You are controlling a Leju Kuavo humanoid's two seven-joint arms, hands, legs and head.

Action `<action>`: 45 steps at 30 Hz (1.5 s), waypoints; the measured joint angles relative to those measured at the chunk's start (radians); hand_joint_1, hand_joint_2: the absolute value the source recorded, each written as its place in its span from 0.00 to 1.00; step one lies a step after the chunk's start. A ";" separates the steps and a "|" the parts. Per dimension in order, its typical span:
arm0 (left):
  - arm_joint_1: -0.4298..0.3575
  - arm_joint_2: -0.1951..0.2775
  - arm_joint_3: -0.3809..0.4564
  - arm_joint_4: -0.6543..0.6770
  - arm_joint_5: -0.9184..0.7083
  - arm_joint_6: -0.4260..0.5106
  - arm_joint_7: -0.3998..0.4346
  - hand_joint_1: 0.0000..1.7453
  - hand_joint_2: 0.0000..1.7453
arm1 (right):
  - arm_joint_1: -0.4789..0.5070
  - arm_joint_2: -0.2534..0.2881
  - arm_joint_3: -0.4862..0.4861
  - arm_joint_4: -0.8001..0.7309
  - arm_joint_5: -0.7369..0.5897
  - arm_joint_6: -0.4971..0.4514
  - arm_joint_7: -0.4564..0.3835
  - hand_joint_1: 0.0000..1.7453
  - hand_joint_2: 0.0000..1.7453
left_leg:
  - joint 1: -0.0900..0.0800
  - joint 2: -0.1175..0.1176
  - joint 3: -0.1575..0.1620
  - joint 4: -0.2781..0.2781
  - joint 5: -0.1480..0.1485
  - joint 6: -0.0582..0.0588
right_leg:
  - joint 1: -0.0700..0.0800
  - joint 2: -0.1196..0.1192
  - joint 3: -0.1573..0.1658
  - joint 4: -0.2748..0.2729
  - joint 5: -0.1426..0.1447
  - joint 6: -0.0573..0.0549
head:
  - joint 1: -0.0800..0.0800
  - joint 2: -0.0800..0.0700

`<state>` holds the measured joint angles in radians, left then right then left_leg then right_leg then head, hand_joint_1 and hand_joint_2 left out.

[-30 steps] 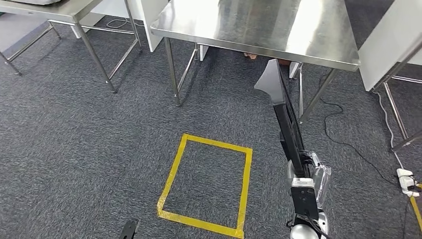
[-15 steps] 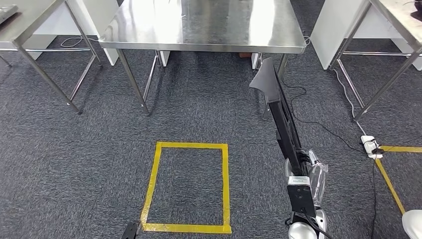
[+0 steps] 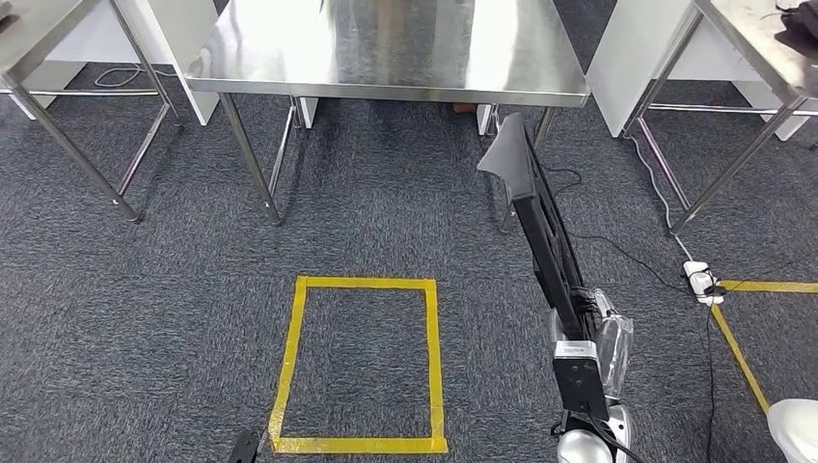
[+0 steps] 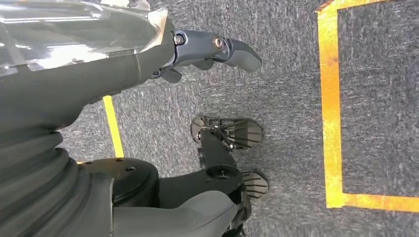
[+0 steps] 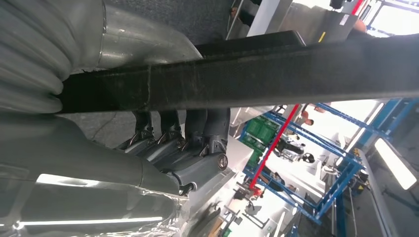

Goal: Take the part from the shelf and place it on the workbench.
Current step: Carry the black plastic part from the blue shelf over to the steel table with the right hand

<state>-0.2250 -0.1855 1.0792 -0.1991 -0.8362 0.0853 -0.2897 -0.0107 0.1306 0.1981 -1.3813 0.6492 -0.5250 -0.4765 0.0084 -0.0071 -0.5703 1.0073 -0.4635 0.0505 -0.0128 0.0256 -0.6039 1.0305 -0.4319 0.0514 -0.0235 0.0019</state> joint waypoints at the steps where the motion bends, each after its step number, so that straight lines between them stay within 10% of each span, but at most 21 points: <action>1: 0.000 0.000 0.000 0.000 0.000 0.000 0.000 0.00 1.00 | -0.001 0.000 0.000 0.000 0.001 0.000 0.000 1.00 1.00 | 0.002 0.002 0.005 -0.001 0.000 0.003 | 0.000 -0.006 -0.020 0.039 -0.022 -0.003 | 0.003 0.000; 5: 0.002 0.000 0.000 0.000 0.001 -0.002 0.000 0.00 1.00 | 0.000 0.000 0.000 0.000 0.004 0.000 0.000 1.00 1.00 | 0.001 0.009 0.007 0.000 -0.006 0.004 | -0.003 -0.015 -0.135 0.261 -0.112 -0.006 | 0.010 0.000; 9: 0.003 0.000 0.000 0.000 0.002 -0.002 -0.001 0.00 1.00 | 0.000 -0.001 0.000 0.000 0.005 0.000 0.000 1.00 1.00 | 0.004 0.009 0.025 0.000 -0.020 -0.012 | -0.010 -0.027 -0.040 0.052 -0.027 0.022 | 0.012 0.000; 15: 0.004 0.000 0.001 0.000 0.002 -0.004 -0.003 0.00 1.00 | 0.001 0.000 0.000 -0.001 0.010 0.000 0.001 1.00 1.00 | 0.007 0.016 0.034 0.024 -0.041 -0.050 | -0.006 -0.029 0.016 -0.028 -0.015 -0.027 | 0.010 0.000; 20: 0.005 0.000 0.001 0.000 0.003 -0.005 -0.004 0.00 1.00 | -0.003 0.001 0.000 -0.002 0.011 0.000 0.002 1.00 1.00 | 0.009 0.014 -0.127 0.267 -0.129 -0.058 | 0.002 -0.022 0.048 -0.029 -0.040 -0.056 | -0.003 0.000; 22: 0.009 0.000 0.001 0.000 0.003 -0.005 -0.004 0.00 1.00 | -0.002 0.001 0.000 -0.002 0.011 0.000 0.002 1.00 1.00 | 0.008 0.013 -0.143 0.236 -0.090 -0.052 | 0.007 -0.016 0.064 -0.030 -0.055 -0.058 | -0.005 0.000; 25: 0.008 0.003 0.001 0.000 0.004 -0.004 -0.004 0.00 1.00 | -0.002 0.001 0.000 -0.002 0.011 0.001 0.002 1.00 1.00 | 0.000 0.010 -0.086 0.059 0.023 -0.033 | 0.012 -0.011 0.098 -0.031 -0.080 -0.051 | -0.006 0.000; 29: 0.005 0.004 0.001 0.000 0.006 -0.002 -0.002 0.00 1.00 | -0.002 0.004 0.001 -0.002 0.012 0.001 0.002 1.00 1.00 | -0.011 0.005 -0.048 0.002 0.027 -0.010 | 0.013 -0.010 0.111 -0.024 -0.088 -0.023 | -0.009 0.000; 31: 0.004 0.003 0.001 0.000 0.007 0.000 -0.002 0.00 1.00 | -0.004 0.005 0.001 -0.004 0.013 0.001 0.002 1.00 1.00 | -0.006 0.004 -0.018 -0.005 0.022 0.001 | 0.012 -0.013 0.086 0.036 -0.087 -0.015 | -0.005 0.000; 36: 0.005 0.002 0.002 0.000 0.011 0.001 -0.001 0.00 1.00 | -0.005 0.005 0.001 -0.005 0.014 0.001 0.003 1.00 1.00 | -0.002 0.001 0.028 -0.007 -0.020 0.004 | 0.001 -0.016 -0.108 0.256 -0.164 -0.007 | 0.004 0.000; 38: 0.008 0.001 0.002 0.000 0.011 0.001 -0.001 0.00 1.00 | -0.004 0.005 0.000 -0.005 0.014 0.001 0.003 1.00 1.00 | 0.000 0.000 0.058 -0.007 -0.044 -0.002 | -0.003 -0.019 -0.106 0.169 -0.135 0.010 | 0.005 0.000; 40: 0.009 0.000 0.002 0.000 0.012 0.001 0.000 0.00 1.00 | -0.004 0.005 0.001 -0.004 0.014 0.002 0.004 1.00 1.00 | 0.002 -0.001 0.083 -0.009 -0.071 -0.012 | -0.004 -0.032 -0.078 0.040 -0.029 0.025 | 0.012 0.000; 42: 0.008 0.000 0.003 0.000 0.013 0.001 0.000 0.00 1.00 | -0.005 0.004 0.001 -0.002 0.014 0.003 0.004 1.00 1.00 | 0.000 -0.001 0.095 -0.012 -0.089 -0.022 | 0.000 -0.042 -0.062 -0.017 0.038 0.017 | 0.017 0.000; 45: 0.006 0.000 0.004 0.000 0.013 0.001 0.000 0.00 1.00 | -0.005 0.005 0.001 -0.002 0.014 0.003 0.004 1.00 1.00 | -0.001 0.000 0.099 -0.014 -0.094 -0.026 | 0.003 -0.041 -0.058 -0.018 0.037 0.004 | 0.018 0.000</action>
<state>-0.2186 -0.1851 1.0830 -0.1988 -0.8232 0.0866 -0.2899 -0.0158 0.1351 0.1987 -1.3832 0.6627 -0.5218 -0.4720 0.0079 -0.0076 -0.4710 0.9935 -0.5579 0.0241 -0.0095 -0.0151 -0.6619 1.0123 -0.3953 0.0557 -0.0054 0.0019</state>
